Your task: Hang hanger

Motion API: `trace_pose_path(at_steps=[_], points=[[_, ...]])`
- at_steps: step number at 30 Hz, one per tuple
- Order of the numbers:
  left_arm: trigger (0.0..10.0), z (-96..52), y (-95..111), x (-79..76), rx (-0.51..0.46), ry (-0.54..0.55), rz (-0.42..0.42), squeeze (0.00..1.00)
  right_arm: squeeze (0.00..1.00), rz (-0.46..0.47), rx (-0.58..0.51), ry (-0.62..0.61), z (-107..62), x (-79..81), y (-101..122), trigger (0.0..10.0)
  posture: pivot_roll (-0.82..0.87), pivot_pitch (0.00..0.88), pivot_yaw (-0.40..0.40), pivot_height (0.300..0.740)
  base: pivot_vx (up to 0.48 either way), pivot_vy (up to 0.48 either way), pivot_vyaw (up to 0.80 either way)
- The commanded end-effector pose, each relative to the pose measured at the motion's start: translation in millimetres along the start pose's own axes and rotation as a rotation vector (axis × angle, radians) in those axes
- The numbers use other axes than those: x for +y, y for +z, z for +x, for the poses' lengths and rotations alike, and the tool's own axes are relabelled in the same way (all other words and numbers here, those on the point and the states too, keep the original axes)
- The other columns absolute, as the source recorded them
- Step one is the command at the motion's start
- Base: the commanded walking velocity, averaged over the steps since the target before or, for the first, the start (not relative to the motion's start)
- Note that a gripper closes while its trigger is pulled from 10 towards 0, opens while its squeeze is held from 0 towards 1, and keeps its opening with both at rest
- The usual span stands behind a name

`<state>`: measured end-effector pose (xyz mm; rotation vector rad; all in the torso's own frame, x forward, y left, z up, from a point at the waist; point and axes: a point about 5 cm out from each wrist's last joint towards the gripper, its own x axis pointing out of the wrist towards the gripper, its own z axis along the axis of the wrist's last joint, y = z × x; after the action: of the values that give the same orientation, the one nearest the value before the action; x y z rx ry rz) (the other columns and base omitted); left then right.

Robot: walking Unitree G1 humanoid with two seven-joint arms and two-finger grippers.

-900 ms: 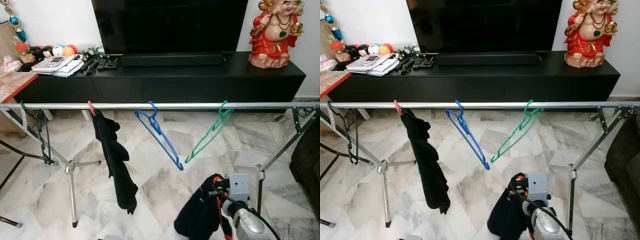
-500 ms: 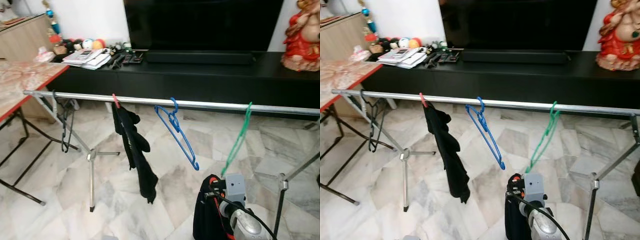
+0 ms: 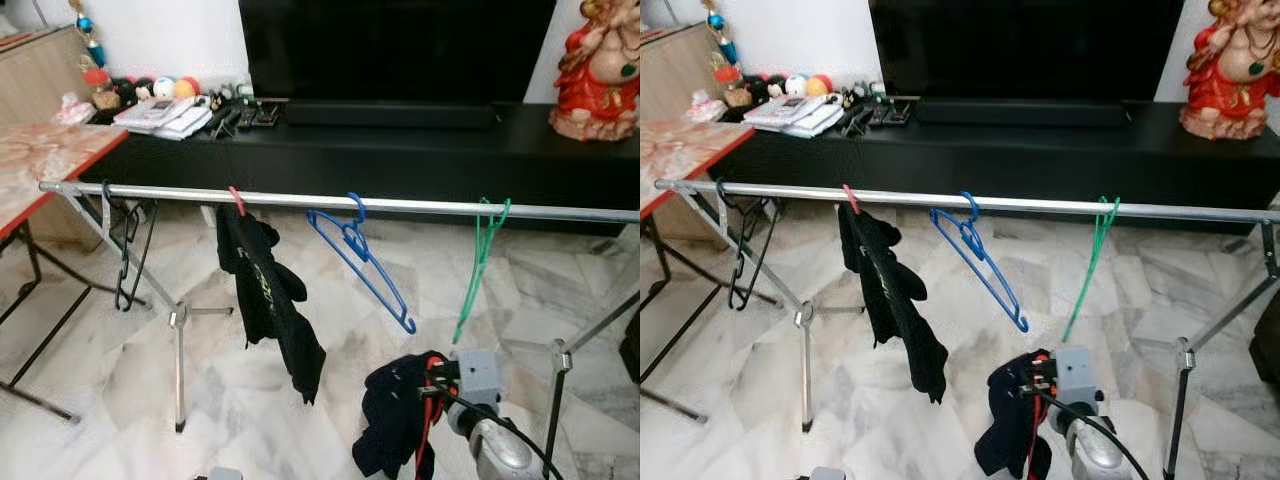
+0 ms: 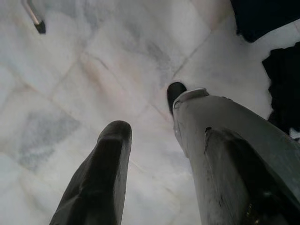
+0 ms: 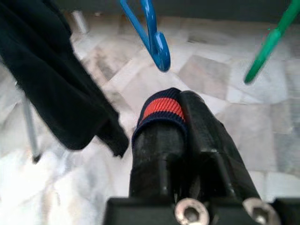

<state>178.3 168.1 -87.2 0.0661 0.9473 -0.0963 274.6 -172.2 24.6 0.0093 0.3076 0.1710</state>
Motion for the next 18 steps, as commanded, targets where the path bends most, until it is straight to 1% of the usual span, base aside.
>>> trace_pose_path(at_steps=[1, 18], points=[[10.0, -2.4, -12.0, 3.8, 0.05, 0.008, -0.004, 0.0, 0.0, 0.0, -0.018, 0.021, 3.1, 7.7, 3.4, 10.0, 0.04, 0.097, 0.064, 0.74, 0.0, 0.289, 0.0], [10.0, -2.7, -12.5, 4.0, 0.049, 0.005, 0.001, 0.0, 0.0, -0.003, -0.014, 0.033, 5.2, 10.2, 2.9, 10.0, 0.04, 0.082, 0.066, 0.74, 0.0, 0.288, 0.0]])
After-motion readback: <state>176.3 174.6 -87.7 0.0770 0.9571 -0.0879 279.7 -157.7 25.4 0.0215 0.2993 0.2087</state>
